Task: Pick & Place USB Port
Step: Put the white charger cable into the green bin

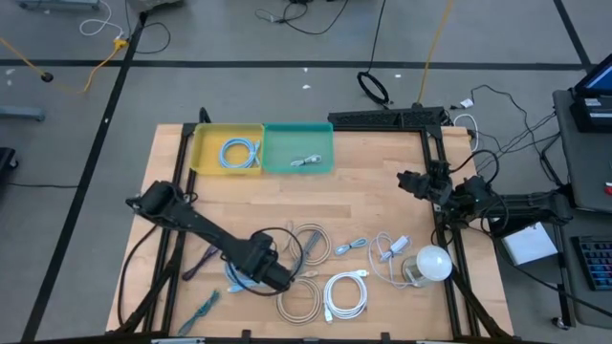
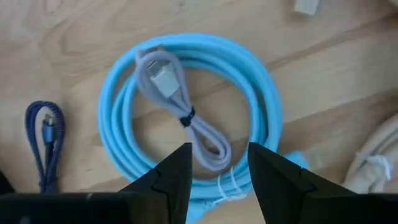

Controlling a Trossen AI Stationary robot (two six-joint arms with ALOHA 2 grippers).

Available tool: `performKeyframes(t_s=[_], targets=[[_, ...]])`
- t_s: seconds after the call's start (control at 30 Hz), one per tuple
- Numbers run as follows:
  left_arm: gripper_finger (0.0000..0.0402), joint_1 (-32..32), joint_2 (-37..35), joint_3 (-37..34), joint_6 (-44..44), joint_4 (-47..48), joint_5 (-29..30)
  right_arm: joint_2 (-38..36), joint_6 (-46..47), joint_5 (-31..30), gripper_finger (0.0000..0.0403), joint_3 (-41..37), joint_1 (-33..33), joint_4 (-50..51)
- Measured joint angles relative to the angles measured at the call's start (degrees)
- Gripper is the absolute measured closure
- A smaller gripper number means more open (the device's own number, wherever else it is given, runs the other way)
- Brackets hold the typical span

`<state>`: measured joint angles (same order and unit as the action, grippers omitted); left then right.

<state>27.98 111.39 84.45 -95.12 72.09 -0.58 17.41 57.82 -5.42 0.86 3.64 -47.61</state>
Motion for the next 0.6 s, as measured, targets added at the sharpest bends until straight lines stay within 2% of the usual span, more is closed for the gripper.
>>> performKeyframes(t_s=[0.13, 0.27, 0.5, 0.6], targets=[[0.0245, -0.36, 0.11, -2.35, -0.92, -0.49, -0.32, -0.01, -0.10, 1.17, 0.0403, 0.00, 0.00, -1.73], [0.0245, -0.43, 0.11, -6.50, -1.43, -2.46, -3.89, 0.00, 0.00, 1.25, 0.0403, 0.00, 0.00, -2.16], [0.0246, -0.28, -0.29, -13.41, -3.07, -14.55, -5.29, 0.00, -0.29, 1.23, 0.0403, 0.00, 0.00, -2.17], [0.0273, -0.34, -0.31, -13.75, -3.84, -16.10, -4.31, 0.00, -0.39, 1.24, 0.0403, 0.00, 0.00, -2.16]])
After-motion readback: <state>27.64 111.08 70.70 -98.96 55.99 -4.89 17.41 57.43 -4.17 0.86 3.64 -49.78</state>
